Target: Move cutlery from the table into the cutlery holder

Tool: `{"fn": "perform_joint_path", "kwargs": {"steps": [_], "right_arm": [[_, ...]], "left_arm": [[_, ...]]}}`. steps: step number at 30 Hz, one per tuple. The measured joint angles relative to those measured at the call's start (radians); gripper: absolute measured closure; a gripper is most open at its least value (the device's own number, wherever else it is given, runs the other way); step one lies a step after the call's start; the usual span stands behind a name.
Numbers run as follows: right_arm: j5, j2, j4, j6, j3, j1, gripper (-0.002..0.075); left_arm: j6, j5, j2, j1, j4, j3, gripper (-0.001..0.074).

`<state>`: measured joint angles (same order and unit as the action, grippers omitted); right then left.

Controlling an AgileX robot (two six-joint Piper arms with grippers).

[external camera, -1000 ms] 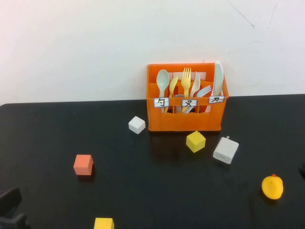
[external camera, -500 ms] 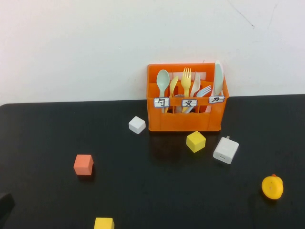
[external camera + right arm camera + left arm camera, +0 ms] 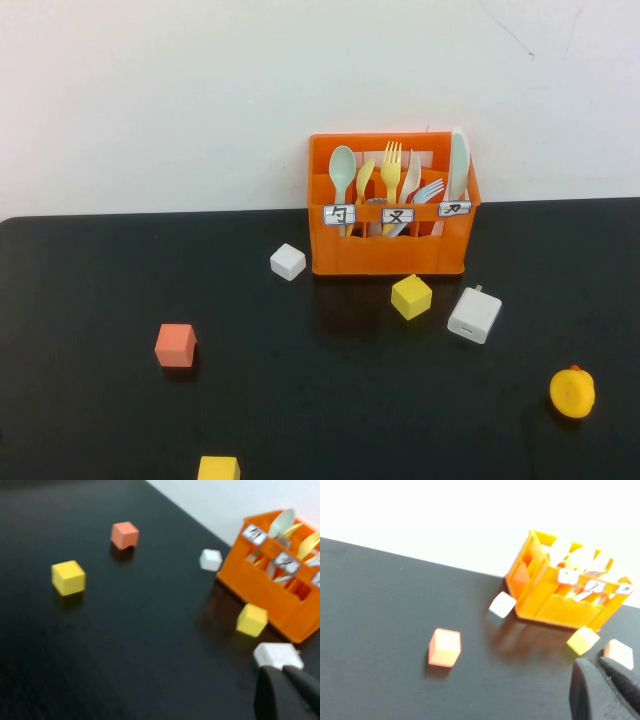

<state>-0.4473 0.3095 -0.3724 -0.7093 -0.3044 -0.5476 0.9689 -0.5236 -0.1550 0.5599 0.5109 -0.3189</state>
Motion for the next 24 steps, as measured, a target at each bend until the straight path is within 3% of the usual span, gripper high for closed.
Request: {"fn": "perform_joint_path", "kwargs": {"steps": [10,24], "right_arm": [[-0.027,0.000,-0.002,0.000,0.000,0.000,0.0728],[-0.031,0.000,-0.006,0.000,0.000,0.000,0.0728]], "left_arm": [[0.000,-0.145,0.000,0.000,-0.004,0.008,0.0736],[0.000,-0.151,0.041,-0.015,-0.004,0.030,0.0736]]}}
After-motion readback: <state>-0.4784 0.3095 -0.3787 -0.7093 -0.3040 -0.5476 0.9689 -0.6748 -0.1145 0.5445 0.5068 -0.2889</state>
